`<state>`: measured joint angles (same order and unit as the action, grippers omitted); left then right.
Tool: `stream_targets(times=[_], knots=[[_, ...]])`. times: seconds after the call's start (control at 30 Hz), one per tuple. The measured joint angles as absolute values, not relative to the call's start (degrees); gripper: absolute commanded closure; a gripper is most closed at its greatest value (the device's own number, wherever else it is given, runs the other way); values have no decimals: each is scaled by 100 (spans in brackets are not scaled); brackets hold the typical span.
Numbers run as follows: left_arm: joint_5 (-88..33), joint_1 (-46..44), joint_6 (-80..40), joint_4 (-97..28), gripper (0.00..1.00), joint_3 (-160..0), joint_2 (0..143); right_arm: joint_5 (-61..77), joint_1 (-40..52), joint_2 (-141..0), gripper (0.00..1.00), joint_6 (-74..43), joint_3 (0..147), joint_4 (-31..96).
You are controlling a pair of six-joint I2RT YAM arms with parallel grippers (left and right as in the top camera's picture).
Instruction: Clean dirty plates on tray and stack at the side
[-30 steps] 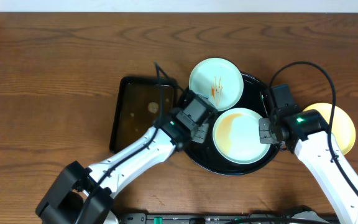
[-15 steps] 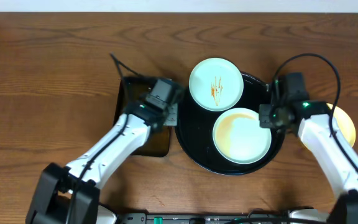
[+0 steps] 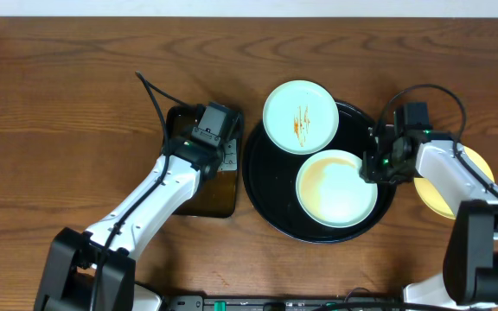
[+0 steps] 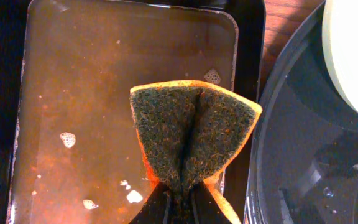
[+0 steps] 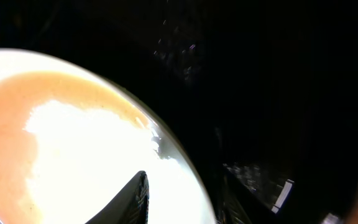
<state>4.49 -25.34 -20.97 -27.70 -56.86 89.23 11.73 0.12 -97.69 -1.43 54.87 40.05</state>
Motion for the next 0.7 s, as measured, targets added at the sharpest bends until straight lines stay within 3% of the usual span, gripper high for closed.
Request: stream_targets(times=[0.07,0.27,0.7], knots=[[449,-2534,-2095,-2781,92,-5686,8923,1240,12,-9880,71,-141,5487,4025],[449,-2534,-2095,-2816,92,-5686,8923,1358,12,-10077,99,-250,5516,4136],[449,-2534,-2095,-2823,92,-5686,8923,2171,-21,-10241,99,-19,5544,4202]])
